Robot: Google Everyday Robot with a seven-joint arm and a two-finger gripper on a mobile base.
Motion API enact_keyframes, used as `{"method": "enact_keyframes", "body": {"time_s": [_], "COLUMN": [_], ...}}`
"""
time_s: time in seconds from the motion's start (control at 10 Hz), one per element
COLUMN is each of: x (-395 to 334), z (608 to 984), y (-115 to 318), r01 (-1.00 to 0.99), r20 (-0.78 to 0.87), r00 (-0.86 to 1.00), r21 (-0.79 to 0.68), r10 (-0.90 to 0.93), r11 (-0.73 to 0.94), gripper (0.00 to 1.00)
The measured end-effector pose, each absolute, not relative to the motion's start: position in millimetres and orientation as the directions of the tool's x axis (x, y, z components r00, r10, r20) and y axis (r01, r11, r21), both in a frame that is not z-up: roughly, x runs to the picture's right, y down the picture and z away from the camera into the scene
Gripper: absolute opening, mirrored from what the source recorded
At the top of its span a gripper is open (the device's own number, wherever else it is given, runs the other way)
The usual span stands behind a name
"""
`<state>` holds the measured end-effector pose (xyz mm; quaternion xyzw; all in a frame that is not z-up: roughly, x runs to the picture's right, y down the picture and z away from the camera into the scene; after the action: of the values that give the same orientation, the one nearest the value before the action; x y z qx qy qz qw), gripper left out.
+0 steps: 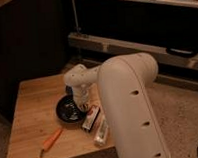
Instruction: Push the ceramic bowl across the table
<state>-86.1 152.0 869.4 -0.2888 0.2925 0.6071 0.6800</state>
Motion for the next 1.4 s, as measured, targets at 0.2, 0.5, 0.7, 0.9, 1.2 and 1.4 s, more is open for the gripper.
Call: {"method": "enact_keyframes", "body": {"time_s": [0.2, 0.5, 0.7, 0.9, 1.2, 1.4], "x": [-77.2, -64.1, -50.1, -38.3, -20.1, -9.7], "z": [868.8, 867.5, 864.6, 861.3, 855.6, 851.9], "y": [153.2, 154.8, 157.2, 158.5, 158.9, 159.6], "r01": [-0.996, -0.998, -0.999, -0.999, -0.997, -0.994], "r20": [-0.75, -0.751, -0.749, -0.744, -0.733, -0.728], "r00": [0.07, 0.039, 0.008, -0.025, -0.073, -0.099], "r21": [-0.02, 0.004, 0.026, 0.048, 0.08, 0.102], "r10": [0.657, 0.659, 0.662, 0.667, 0.676, 0.679], "r11": [0.082, 0.064, 0.042, 0.016, -0.022, -0.036], "gripper": [0.0, 0.0, 0.0, 0.0, 0.0, 0.0]}}
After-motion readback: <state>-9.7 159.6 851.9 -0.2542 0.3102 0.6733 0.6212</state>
